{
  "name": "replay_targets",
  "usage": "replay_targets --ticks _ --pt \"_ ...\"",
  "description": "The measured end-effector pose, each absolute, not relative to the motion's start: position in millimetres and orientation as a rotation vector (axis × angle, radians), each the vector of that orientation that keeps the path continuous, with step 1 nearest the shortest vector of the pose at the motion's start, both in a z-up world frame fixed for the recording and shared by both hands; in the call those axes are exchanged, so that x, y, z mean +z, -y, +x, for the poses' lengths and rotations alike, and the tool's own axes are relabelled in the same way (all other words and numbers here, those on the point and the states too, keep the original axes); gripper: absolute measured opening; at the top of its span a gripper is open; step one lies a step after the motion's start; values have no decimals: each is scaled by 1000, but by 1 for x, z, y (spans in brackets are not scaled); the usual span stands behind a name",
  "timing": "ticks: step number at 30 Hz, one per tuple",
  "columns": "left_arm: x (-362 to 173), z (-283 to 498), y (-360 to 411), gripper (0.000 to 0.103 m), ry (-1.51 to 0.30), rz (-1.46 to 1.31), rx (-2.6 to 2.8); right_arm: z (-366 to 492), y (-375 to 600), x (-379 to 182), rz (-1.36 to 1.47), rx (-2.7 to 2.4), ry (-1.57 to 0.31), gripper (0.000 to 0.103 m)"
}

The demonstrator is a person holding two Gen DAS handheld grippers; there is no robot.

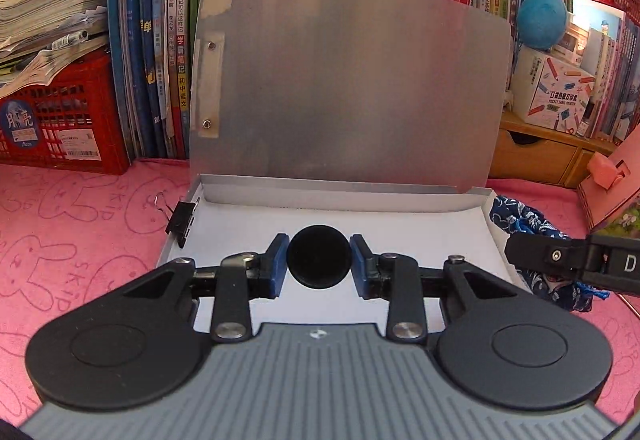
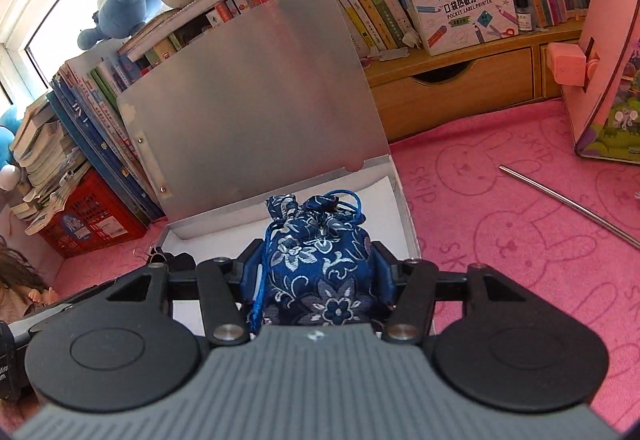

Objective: Organize objects
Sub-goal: 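Carry the pouch in the right tool and lid in the left tool into the white box, then open the left tool to drop the lid while the right tool releases the pouch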

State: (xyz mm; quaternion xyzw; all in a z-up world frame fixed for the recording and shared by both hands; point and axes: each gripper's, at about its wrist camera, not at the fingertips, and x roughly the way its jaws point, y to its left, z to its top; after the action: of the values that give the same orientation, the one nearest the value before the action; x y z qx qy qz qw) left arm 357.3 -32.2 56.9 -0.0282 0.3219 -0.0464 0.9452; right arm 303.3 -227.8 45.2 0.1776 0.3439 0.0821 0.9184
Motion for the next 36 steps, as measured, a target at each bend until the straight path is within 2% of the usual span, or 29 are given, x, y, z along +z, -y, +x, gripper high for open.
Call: replay_targets --ticks 12,25,26,27,28,31,36 --pt "19 397 38 38 -707 -10 -82 349 214 9 312 146 -756 59" --pt "13 402 48 38 -753 54 -65 353 204 -5 255 152 -758 61" --pt "14 401 49 39 -751 57 -70 353 204 -5 256 152 -756 62" --pt "14 401 49 40 -748 57 -73 352 205 -5 259 149 -752 72" --pt "15 399 49 40 -743 56 -75 351 206 -4 265 149 -748 76" --pt "20 395 46 54 -717 40 -79 347 209 -1 277 154 -733 82" --pt "37 382 42 64 -677 21 -89 337 212 11 282 162 -705 85"
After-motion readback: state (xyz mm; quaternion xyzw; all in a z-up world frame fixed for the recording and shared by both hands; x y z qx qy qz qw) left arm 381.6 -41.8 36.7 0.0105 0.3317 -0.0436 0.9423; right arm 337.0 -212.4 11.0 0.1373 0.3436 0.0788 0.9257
